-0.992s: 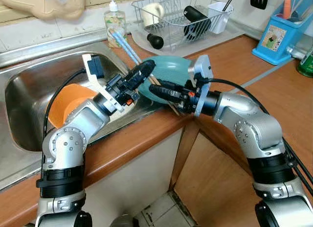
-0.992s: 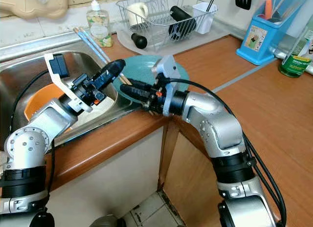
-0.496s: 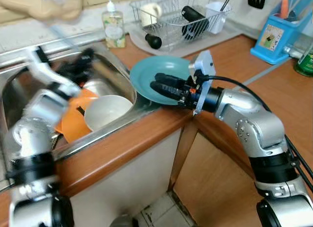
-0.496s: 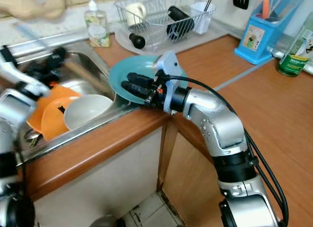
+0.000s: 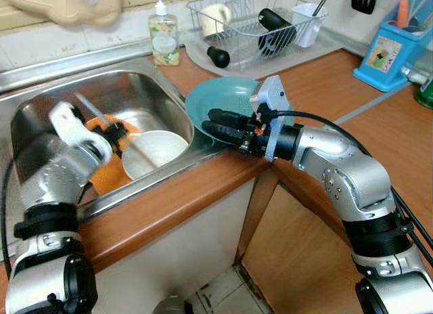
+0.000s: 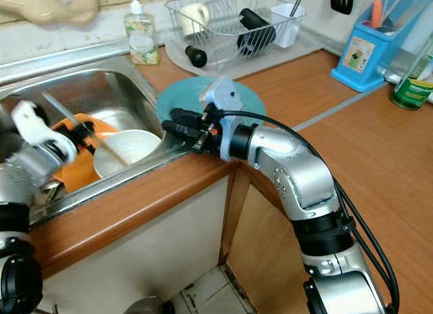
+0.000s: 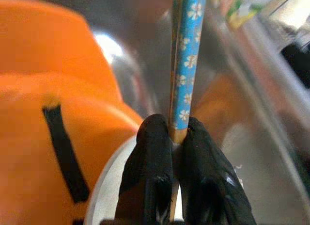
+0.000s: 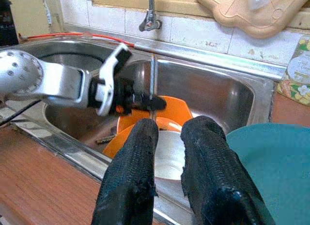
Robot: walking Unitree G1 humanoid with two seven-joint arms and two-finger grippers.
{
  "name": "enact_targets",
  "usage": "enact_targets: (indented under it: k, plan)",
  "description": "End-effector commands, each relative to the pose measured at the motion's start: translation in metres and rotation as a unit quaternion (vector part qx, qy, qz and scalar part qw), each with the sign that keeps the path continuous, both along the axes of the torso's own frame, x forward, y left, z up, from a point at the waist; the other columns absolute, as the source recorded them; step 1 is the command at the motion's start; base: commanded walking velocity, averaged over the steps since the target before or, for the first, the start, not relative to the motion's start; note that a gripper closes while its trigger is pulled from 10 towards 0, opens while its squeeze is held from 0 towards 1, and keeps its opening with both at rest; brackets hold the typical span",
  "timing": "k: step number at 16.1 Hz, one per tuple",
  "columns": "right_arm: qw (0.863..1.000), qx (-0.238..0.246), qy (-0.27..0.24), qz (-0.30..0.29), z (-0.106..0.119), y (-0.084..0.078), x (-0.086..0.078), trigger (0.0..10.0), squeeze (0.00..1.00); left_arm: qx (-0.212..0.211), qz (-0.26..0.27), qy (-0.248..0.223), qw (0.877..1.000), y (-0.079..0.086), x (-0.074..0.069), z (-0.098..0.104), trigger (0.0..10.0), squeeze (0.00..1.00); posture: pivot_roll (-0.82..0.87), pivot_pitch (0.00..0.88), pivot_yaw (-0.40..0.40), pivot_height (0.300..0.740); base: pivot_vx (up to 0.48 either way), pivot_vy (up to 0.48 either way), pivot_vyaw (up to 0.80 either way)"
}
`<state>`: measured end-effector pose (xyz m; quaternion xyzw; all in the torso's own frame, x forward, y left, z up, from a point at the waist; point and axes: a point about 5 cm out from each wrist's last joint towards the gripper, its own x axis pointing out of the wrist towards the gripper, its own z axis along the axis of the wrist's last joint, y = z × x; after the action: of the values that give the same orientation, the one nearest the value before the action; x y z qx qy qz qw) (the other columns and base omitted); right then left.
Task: Kitchen organization
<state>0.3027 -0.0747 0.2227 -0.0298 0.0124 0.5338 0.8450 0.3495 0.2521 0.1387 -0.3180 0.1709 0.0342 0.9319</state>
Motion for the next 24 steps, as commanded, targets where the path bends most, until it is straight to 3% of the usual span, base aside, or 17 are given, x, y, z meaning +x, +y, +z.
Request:
enact_targets:
  k: [1, 4, 9, 10, 11, 15, 17, 20, 21, 24]
  plan:
    - [1.000, -0.011, 0.001, 0.001, -0.002, 0.002, -0.002, 10.0, 0.00, 0.011, 0.003, 0.003, 1.000, -0.001, 0.003, 0.003, 10.0, 1.00, -0.01, 0.000, 0.052, 0.740, 0.000, 0.000, 0.00]
    - [0.999, -0.017, 0.012, -0.026, -0.005, 0.000, 0.002, 10.0, 0.00, 0.027, 0.007, 0.024, 0.999, 0.001, 0.004, -0.005, 10.0, 1.00, -0.01, 0.000, 0.052, 0.740, 0.000, 0.000, 0.00]
    - [0.988, -0.017, 0.030, -0.147, -0.005, -0.017, 0.030, 10.0, 0.00, 0.056, -0.010, 0.025, 0.998, 0.003, 0.003, -0.006, 10.0, 1.00, -0.01, 0.000, 0.046, 0.740, 0.000, 0.000, 0.00]
    - [0.983, -0.014, 0.036, -0.180, -0.005, -0.024, 0.038, 10.0, 0.21, 0.066, -0.015, 0.024, 0.997, 0.003, 0.002, -0.006, 10.0, 1.00, 0.00, 0.000, 0.041, 0.740, 0.000, 0.000, 0.00]
    - [0.979, -0.010, 0.042, -0.200, -0.004, -0.028, 0.042, 10.0, 1.00, 0.075, -0.019, 0.024, 0.997, 0.003, 0.001, -0.006, 10.0, 1.00, 0.00, 0.000, 0.039, 0.740, 0.000, 0.000, 0.00]
    - [0.938, 0.027, 0.090, -0.332, -0.002, -0.063, 0.067, 10.0, 1.00, 0.173, -0.101, 0.001, 0.980, -0.004, -0.003, 0.001, 10.0, 1.00, 0.00, 0.000, 0.037, 0.740, 0.000, 0.000, 0.00]
    - [0.922, 0.048, 0.114, -0.366, -0.003, -0.077, 0.073, 10.0, 1.00, 0.214, -0.147, -0.032, 0.965, -0.013, -0.005, 0.009, 10.0, 1.00, 0.00, 0.000, 0.037, 0.740, 0.000, 0.000, 0.00]
    - [0.893, 0.054, 0.163, -0.415, -0.012, -0.099, 0.080, 10.0, 1.00, 0.289, -0.205, -0.019, 0.935, -0.019, -0.012, 0.008, 10.0, 1.00, -0.01, 0.000, 0.035, 0.740, 0.000, 0.000, 0.00]
    - [0.891, 0.057, 0.173, -0.416, -0.014, -0.100, 0.080, 10.0, 1.00, 0.299, -0.208, -0.019, 0.931, -0.019, -0.013, 0.009, 10.0, 1.00, -0.01, 0.000, 0.035, 0.740, 0.000, 0.000, 0.00]
    - [0.883, 0.085, 0.242, -0.392, -0.026, -0.102, 0.078, 10.0, 1.00, 0.267, -0.249, -0.094, 0.926, -0.032, -0.020, 0.023, 10.0, 1.00, -0.01, 0.000, 0.038, 0.740, 0.000, 0.000, 0.00]
